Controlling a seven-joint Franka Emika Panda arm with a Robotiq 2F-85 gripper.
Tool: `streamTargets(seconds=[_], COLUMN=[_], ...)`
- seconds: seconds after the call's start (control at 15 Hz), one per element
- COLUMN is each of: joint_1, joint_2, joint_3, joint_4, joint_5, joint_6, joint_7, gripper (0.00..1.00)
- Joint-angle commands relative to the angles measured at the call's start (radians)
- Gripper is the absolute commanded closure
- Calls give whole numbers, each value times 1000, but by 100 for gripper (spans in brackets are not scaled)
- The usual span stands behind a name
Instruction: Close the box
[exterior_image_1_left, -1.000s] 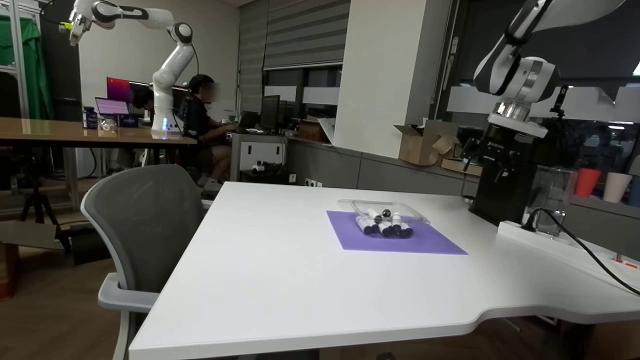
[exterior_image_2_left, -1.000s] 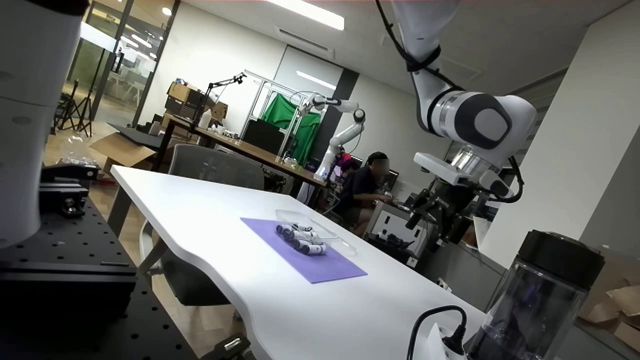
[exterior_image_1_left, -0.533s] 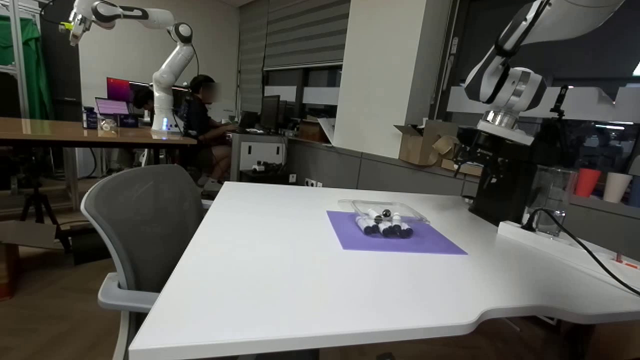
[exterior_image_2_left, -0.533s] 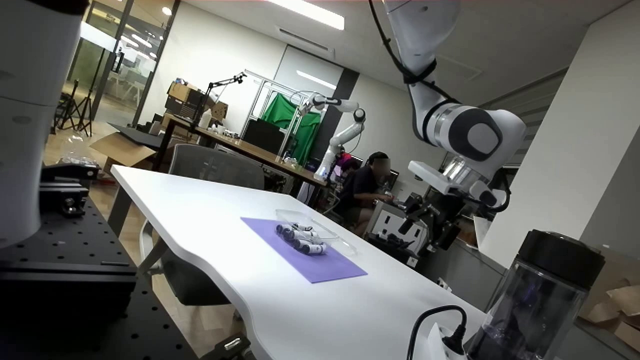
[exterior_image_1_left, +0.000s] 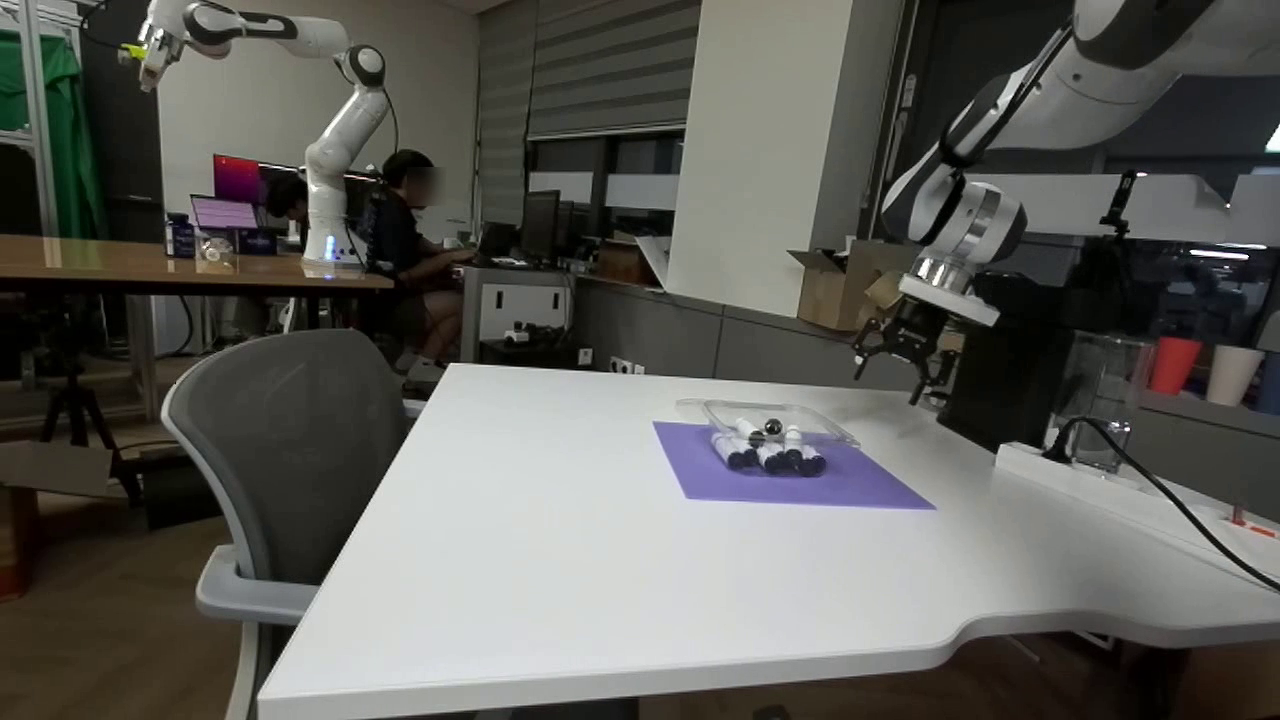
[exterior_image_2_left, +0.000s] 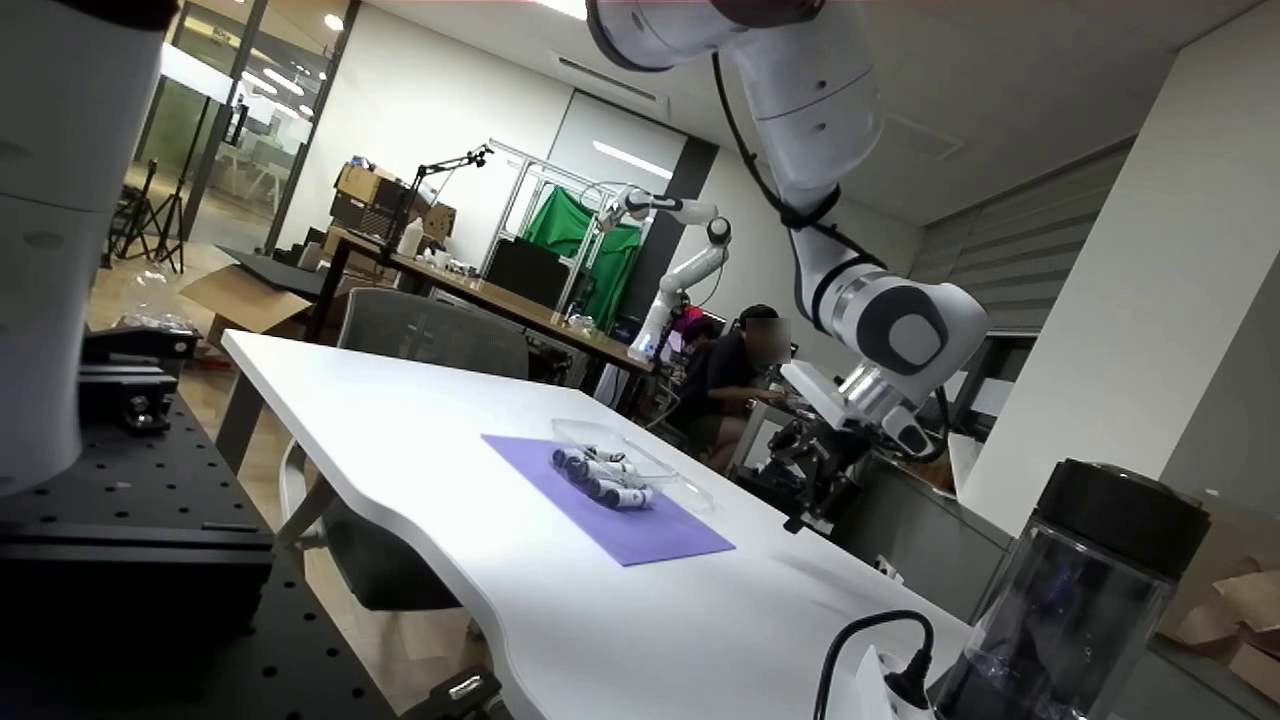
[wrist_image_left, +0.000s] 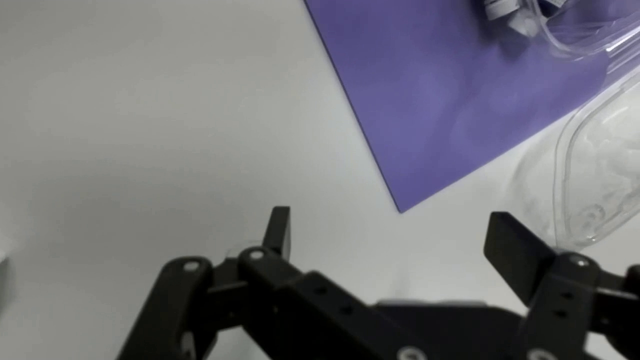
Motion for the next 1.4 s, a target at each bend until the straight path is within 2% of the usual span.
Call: streamTargets(seconds=[0.0, 0.27, 0.87, 1.07, 1.33], joint_1=[7, 37, 88, 89, 79], joint_2=[86, 154, 257, 260, 254], joint_3=[32, 31, 42, 51, 65], joint_4=[129, 198, 306, 305, 302], joint_5=[-13, -30, -73, -19, 82], joint_6=[-84, -126, -96, -67, -28], joint_7=[56, 106, 146, 159, 275], gripper=[0, 0, 0, 0, 0])
